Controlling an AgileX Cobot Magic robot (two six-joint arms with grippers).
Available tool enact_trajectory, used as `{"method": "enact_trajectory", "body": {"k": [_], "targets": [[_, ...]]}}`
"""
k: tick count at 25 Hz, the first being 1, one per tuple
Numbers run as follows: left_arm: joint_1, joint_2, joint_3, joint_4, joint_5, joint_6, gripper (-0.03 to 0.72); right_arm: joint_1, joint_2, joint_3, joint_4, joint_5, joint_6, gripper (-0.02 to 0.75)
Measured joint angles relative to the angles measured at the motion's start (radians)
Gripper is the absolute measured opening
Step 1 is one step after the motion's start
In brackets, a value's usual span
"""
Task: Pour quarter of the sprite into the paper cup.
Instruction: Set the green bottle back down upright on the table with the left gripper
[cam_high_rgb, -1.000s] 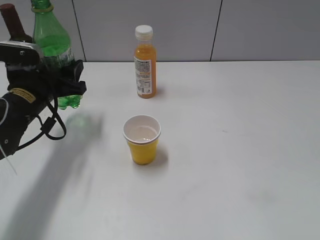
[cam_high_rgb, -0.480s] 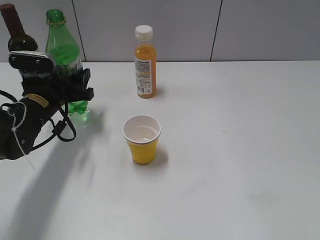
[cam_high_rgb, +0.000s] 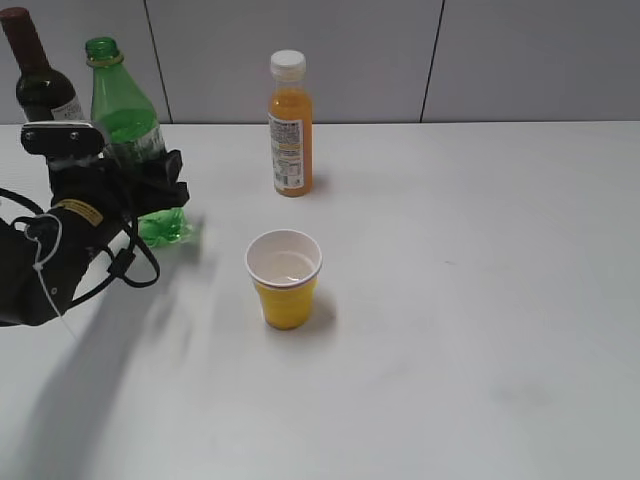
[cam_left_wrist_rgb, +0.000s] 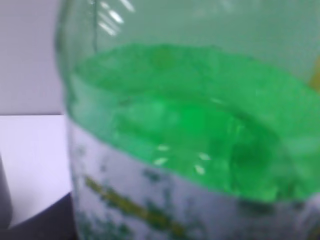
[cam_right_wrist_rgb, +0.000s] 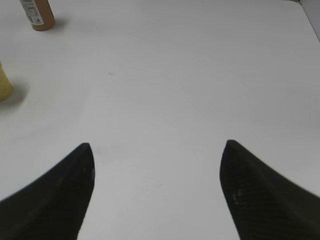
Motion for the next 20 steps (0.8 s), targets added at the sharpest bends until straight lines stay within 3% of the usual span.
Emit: {"method": "enact_trajectory", "body": {"k": [12,20], "targets": [[0.012,0.049,-0.081,-0.008,0.000,-0.002,0.462,0.000,0.000,0.000,0.000,0.000,0.000,0.590],[0.012,0.050,-0.083,0.055,0.007,-0.002,0.465,0.000,0.000,0.000,0.000,0.000,0.000,0.590]]}}
